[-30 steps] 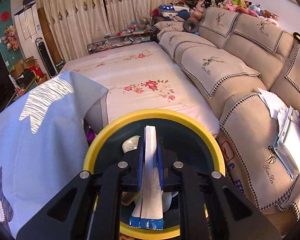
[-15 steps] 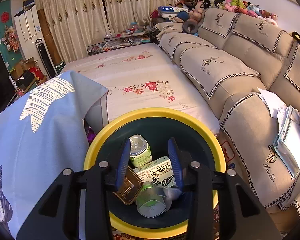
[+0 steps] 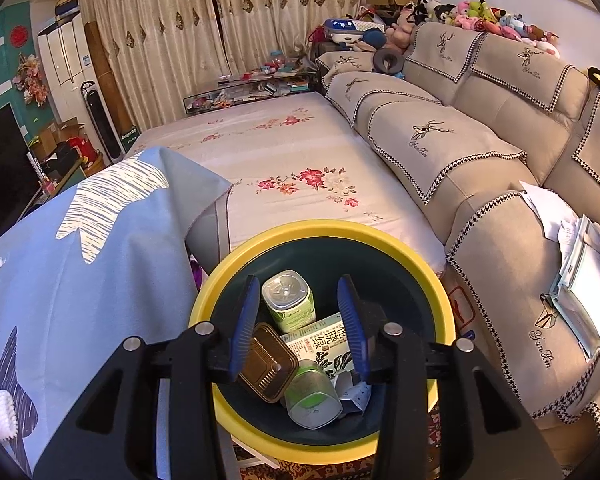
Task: Collect trash
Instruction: 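Grasp the white foam mesh sleeve with the left gripper, then carry the foam sleeve over the yellow bin with the left gripper, then open the left gripper to drop the foam sleeve into the bin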
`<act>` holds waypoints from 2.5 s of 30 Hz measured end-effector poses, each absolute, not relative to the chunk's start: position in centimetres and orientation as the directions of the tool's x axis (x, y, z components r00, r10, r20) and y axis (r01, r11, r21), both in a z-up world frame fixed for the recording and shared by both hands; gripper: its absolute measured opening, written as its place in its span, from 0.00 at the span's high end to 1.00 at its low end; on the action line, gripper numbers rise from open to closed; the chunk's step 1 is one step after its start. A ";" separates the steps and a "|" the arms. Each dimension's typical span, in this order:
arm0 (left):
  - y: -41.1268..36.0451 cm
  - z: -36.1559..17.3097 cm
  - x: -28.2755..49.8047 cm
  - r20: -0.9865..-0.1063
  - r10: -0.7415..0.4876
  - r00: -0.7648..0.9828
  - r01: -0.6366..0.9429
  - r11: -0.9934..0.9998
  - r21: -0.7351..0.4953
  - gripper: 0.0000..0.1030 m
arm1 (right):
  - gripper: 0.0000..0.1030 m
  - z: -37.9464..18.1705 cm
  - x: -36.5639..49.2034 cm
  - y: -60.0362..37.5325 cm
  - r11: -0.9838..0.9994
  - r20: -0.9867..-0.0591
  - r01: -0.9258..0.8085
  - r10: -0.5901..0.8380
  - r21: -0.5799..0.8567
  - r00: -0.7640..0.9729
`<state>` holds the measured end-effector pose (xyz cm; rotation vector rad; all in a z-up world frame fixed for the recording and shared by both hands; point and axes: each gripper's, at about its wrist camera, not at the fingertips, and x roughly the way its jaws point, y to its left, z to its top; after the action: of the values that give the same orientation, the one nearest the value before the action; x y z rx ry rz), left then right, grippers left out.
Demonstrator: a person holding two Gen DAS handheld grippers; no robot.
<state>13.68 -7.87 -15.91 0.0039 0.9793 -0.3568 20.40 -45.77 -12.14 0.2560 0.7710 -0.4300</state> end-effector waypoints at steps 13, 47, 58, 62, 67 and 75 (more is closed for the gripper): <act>-13.6 -13.0 11.7 -0.789 -0.304 0.535 0.623 0.773 0.124 0.05 | 0.62 -11.8 20.1 -45.4 0.892 -0.715 0.445 -0.260 0.079 0.649; -22.9 -11.5 17.9 -0.835 -0.361 0.416 0.732 0.678 0.071 0.76 | 0.58 -11.6 13.7 -46.3 0.879 -0.699 0.435 -0.186 0.196 0.691; -39.9 -11.3 20.8 -0.826 -0.418 0.378 0.802 0.594 0.066 0.76 | 0.55 -11.8 7.3 -51.4 0.817 -0.697 0.549 -0.289 0.178 0.656; -46.3 -12.6 21.5 -0.844 -0.422 0.332 0.825 0.564 0.043 0.76 | 0.55 -12.3 5.6 -53.0 0.795 -0.699 0.577 -0.305 0.188 0.647; -52.8 -15.8 23.0 -0.887 -0.388 0.252 0.829 0.560 -0.009 0.74 | 0.55 -13.4 4.2 -54.9 0.773 -0.712 0.601 -0.304 0.204 0.633; -56.4 -21.0 24.3 -0.932 -0.294 0.213 0.773 0.634 -0.023 0.36 | 0.50 -14.2 3.2 -56.1 0.756 -0.721 0.615 -0.295 0.225 0.627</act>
<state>24.33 -56.44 -21.01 0.5101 1.1269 -0.7862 3.15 -56.06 -14.20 0.4857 0.7194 -0.5458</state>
